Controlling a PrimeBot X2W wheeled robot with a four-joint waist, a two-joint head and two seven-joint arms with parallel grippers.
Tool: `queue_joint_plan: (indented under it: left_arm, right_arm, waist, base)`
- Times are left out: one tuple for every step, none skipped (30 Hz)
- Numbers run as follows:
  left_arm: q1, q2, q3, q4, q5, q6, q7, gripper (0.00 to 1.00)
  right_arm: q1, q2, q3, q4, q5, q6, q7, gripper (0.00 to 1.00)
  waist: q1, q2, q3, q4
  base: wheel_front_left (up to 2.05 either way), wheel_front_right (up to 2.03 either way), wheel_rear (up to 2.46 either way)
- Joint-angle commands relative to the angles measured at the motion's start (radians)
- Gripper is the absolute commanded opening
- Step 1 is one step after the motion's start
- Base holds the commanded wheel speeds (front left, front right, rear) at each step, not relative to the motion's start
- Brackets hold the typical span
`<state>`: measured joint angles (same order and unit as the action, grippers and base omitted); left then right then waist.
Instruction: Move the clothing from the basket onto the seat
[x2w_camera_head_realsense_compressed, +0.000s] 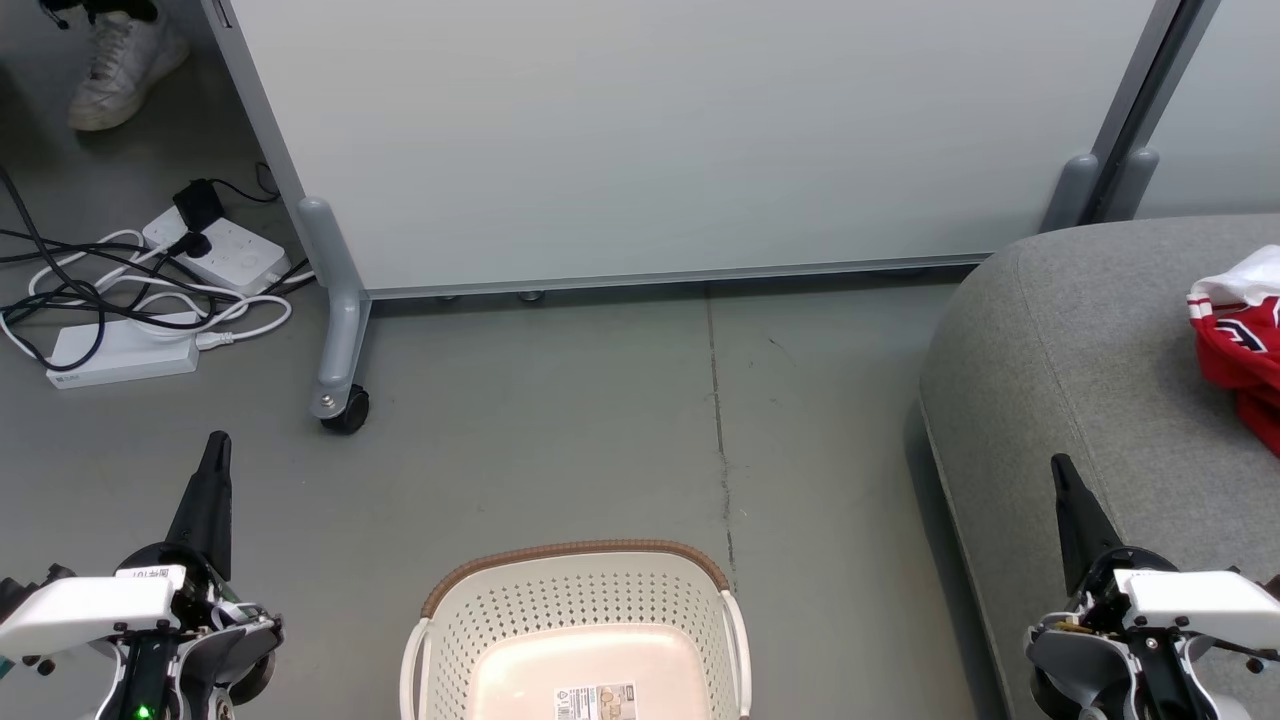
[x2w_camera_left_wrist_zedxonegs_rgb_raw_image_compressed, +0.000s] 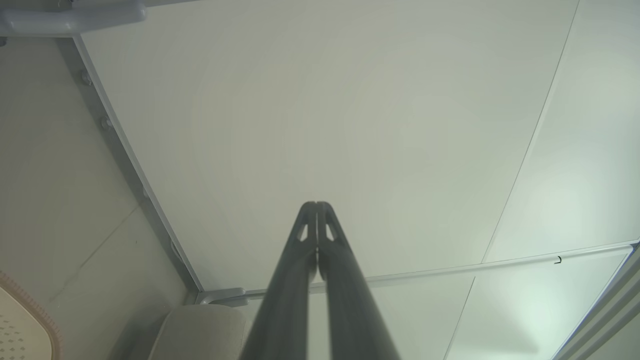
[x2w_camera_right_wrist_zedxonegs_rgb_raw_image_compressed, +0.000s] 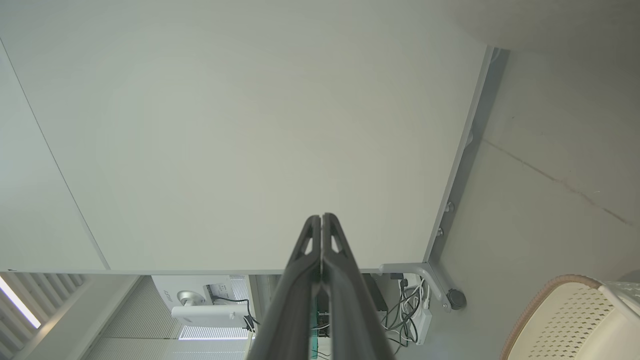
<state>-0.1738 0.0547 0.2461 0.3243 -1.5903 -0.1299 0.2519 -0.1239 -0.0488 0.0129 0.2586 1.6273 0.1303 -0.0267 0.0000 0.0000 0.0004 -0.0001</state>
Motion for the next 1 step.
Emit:
queue_joint_plan:
  left_arm:
    - [-0.020, 0.005, 0.005, -0.001, 0.007, -0.004, 0.004, 0.00]
  right_arm:
    - [-0.008, -0.004, -0.001, -0.004, 0.001, 0.001, 0.003, 0.00]
  waist:
    - [0.0000, 0.0000, 0.000, 0.000]
  base:
    - [0.00, 0.00, 0.00]
